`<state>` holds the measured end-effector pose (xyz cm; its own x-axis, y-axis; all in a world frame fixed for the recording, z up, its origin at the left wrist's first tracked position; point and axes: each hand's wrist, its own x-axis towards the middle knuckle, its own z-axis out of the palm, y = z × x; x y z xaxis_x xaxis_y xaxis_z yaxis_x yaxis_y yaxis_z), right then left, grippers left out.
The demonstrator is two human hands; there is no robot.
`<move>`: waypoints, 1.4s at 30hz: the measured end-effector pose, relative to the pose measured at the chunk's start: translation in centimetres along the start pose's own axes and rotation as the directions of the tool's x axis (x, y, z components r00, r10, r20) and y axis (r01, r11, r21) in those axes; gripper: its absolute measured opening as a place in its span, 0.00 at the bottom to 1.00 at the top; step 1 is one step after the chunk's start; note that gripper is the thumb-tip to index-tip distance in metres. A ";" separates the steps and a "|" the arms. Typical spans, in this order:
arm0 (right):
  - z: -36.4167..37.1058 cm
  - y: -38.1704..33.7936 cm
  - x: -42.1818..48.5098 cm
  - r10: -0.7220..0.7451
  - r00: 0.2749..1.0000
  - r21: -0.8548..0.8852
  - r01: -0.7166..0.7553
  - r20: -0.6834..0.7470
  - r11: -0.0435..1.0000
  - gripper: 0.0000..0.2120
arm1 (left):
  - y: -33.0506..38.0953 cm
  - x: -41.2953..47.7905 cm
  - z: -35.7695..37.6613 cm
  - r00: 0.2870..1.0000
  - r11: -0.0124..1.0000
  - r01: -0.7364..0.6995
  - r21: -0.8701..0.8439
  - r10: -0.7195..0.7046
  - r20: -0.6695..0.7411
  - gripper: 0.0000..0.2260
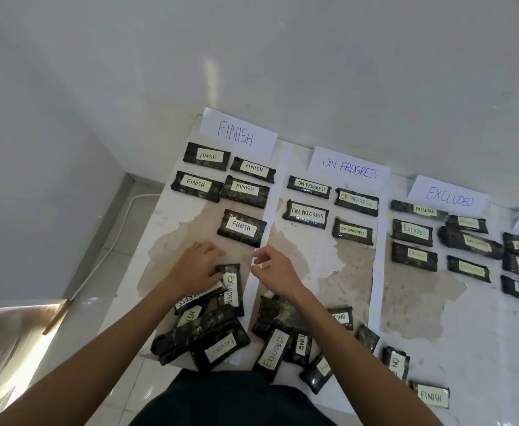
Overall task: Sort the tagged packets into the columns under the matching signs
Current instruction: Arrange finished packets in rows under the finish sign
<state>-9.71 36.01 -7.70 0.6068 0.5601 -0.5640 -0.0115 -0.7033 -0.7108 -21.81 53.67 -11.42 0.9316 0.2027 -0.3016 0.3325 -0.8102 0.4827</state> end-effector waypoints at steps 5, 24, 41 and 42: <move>1.6 0.0 -0.5 -0.026 0.999 -0.041 0.028 0.039 0.999 0.10 | -1.3 -3.7 1.6 0.996 0.998 -0.016 0.068 0.010 0.092 0.33; -0.5 -0.1 -4.2 -0.136 0.988 -0.121 0.126 -0.079 0.985 0.23 | 7.9 -0.5 -1.1 0.850 0.409 0.374 -0.833 -0.511 0.130 0.09; -7.4 4.0 -2.0 -0.337 0.928 -0.592 0.182 -0.161 0.785 0.30 | 13.6 4.9 1.6 0.928 0.738 0.251 -0.626 -0.369 -0.062 0.18; -7.9 4.1 -1.6 -0.348 0.925 -0.611 0.187 -0.155 0.769 0.30 | 13.8 5.3 1.6 0.928 0.757 0.258 -0.600 -0.367 -0.064 0.21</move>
<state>-4.48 28.75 -6.40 0.6886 0.6943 -0.2091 0.5899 -0.7041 -0.3953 -12.49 42.68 -7.67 0.7522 0.5202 -0.4044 0.5799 -0.2312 0.7812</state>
